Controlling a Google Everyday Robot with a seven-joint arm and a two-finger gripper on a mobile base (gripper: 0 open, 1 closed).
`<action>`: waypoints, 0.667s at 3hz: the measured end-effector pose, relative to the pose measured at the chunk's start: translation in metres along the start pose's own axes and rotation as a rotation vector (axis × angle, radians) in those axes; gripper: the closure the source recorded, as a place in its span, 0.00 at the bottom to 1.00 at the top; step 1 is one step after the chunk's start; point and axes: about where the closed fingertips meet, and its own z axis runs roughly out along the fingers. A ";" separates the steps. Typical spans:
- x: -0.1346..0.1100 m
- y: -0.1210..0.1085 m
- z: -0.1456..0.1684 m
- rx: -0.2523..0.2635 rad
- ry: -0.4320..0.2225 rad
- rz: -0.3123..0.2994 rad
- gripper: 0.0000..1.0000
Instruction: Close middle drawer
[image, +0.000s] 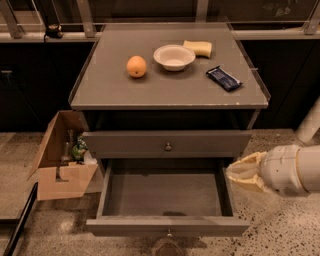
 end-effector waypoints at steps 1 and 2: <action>0.016 0.008 0.015 0.015 -0.059 0.053 1.00; 0.033 0.018 0.036 -0.032 -0.097 0.092 1.00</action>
Offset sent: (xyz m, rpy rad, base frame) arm -0.0136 0.0081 -0.0945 0.2155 0.1132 -0.0086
